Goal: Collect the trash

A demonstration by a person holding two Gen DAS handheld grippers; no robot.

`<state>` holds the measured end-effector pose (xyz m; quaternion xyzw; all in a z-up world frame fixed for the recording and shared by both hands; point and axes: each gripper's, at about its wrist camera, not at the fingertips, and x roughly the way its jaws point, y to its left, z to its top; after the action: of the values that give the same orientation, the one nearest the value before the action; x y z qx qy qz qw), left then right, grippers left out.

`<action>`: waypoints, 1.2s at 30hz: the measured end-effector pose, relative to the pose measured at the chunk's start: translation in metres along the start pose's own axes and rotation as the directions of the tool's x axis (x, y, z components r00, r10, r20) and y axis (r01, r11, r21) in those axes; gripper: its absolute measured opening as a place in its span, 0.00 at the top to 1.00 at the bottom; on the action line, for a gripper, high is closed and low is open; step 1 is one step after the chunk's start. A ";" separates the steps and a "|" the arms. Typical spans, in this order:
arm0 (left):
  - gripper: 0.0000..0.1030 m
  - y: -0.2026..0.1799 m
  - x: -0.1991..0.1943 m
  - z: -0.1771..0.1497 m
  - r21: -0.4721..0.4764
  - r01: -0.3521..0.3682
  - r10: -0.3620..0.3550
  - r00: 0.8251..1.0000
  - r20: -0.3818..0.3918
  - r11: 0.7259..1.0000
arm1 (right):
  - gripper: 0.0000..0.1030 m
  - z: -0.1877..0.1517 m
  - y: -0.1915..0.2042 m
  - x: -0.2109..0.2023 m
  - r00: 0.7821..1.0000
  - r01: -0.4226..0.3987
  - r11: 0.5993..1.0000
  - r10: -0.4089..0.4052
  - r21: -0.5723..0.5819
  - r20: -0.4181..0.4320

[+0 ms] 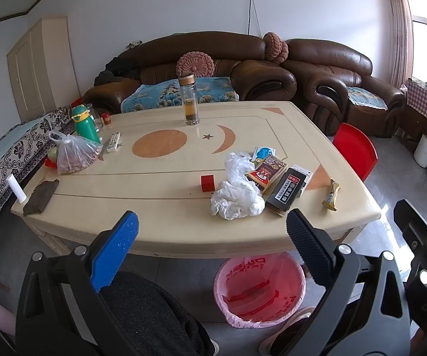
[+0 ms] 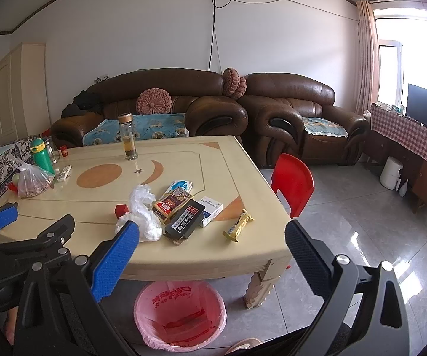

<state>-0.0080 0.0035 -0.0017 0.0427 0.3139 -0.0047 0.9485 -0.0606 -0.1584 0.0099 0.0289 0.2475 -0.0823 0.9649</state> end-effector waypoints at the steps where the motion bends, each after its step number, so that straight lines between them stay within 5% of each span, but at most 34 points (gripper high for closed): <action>1: 0.05 0.000 0.000 0.000 0.000 -0.001 0.001 1.000 0.001 1.000 | 0.06 0.000 -0.001 0.000 1.000 -0.002 1.000 0.002 0.002 -0.001; 36: 0.05 0.012 0.024 0.006 -0.007 0.028 -0.029 0.998 -0.060 1.000 | 0.06 -0.005 -0.012 0.024 0.999 -0.003 1.000 0.003 0.015 -0.047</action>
<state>0.0153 0.0150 -0.0107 0.0355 0.3429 -0.0160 0.9386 -0.0441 -0.1738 -0.0060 0.0386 0.2693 -0.0820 0.9588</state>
